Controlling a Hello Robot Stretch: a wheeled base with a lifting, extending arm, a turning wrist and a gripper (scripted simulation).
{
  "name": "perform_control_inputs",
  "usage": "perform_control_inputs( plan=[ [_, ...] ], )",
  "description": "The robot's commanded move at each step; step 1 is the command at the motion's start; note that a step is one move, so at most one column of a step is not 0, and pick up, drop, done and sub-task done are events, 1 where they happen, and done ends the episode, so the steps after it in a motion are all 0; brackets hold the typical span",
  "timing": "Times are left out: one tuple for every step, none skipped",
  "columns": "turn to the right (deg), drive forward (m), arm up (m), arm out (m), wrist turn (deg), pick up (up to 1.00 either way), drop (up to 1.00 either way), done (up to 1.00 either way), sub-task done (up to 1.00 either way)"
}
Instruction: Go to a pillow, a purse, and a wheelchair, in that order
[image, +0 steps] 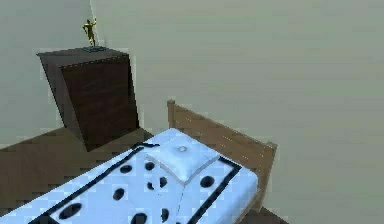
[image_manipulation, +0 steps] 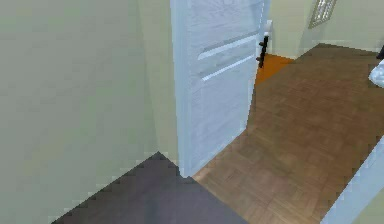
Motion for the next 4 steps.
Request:
perform_control_inputs(
  plan=[
    [0.0,0.0,0.0,0.0,0.0,0.0,0.0,0.0,1.0],
    [45.0,0.0,0.0,0.0,0.0,0.0,0.0,0.0,0.0],
    [45.0,0.0,0.0,0.0,0.0,0.0,0.0,0.0,0.0],
    [21.0,0.0,0.0,0.0,0.0,0.0,0.0,0.0,0.0]
  ],
)
